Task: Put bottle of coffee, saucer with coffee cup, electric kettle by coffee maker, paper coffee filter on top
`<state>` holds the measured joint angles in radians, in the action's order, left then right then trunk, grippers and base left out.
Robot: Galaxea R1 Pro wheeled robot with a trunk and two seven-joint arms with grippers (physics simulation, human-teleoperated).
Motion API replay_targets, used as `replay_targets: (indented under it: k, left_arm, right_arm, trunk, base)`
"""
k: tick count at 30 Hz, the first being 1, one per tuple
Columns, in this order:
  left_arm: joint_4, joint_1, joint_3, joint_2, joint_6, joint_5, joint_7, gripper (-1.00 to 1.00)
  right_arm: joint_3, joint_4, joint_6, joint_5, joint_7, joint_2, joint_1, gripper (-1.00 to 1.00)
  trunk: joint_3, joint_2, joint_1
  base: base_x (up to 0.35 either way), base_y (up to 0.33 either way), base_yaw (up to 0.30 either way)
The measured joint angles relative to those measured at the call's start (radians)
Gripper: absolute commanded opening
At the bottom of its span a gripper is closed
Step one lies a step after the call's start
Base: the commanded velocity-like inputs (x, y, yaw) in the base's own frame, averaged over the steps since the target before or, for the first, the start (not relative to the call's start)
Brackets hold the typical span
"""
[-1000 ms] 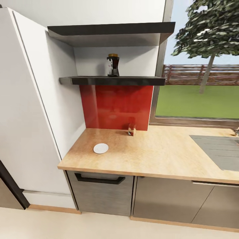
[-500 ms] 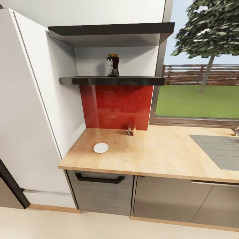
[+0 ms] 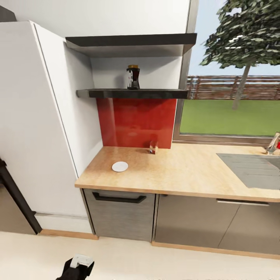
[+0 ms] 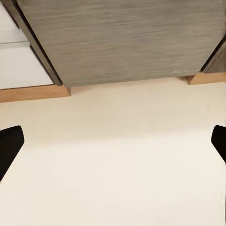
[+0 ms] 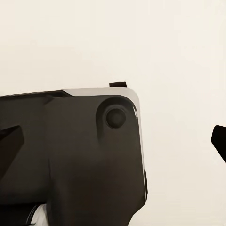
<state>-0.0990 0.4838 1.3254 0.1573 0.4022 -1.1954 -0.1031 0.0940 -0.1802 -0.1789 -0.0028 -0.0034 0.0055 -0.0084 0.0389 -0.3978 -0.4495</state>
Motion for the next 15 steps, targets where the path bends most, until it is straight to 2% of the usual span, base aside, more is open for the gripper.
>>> replay_targets:
  k: [6, 9, 10, 11, 14, 15]
  left_arm:
    - [-0.06, 0.076, 0.0, 0.0, 0.0, 0.002, -0.003, 1.0]
    - [-0.132, 0.143, 0.0, 0.0, -0.006, 0.036, -0.036, 1.0]
    - [-0.171, 0.187, 0.0, 0.0, -0.013, 0.094, -0.084, 1.0]
    - [-0.186, 0.208, -0.003, 0.0, -0.017, 0.116, -0.105, 1.0]
    - [-0.224, 0.259, -0.005, 0.001, -0.042, 0.153, -0.177, 1.0]
    - [-0.257, 0.307, -0.009, 0.003, -0.117, 0.163, -0.276, 1.0]
  right_arm:
    - [0.0, 0.0, 0.0, 0.0, 0.0, 0.0, 0.0, 1.0]
    - [0.0, 0.0, 0.0, 0.0, 0.0, 0.0, 0.0, 1.0]
    - [0.0, 0.0, 0.0, 0.0, 0.0, 0.0, 0.0, 1.0]
    - [-0.001, 0.0, 0.0, 0.0, 0.0, 0.0, 0.0, 1.0]
    - [-0.003, 0.0, 0.0, 0.0, 0.0, 0.0, 0.0, 1.0]
    - [-0.004, 0.0, 0.0, 0.0, 0.0, 0.0, 0.0, 1.0]
  trunk:
    - [0.0, 0.0, 0.0]
    - [0.0, 0.0, 0.0]
    - [0.0, 0.0, 0.0]
    - [0.0, 0.0, 0.0]
    - [0.0, 0.0, 0.0]
    - [0.0, 0.0, 0.0]
  base:
    - [-0.017, 0.0, 0.0]
    - [-0.002, 0.0, 0.0]
    - [0.0, 0.0, 0.0]
    - [0.0, 0.0, 0.0]
    - [0.0, 0.0, 0.0]
    - [0.0, 0.0, 0.0]
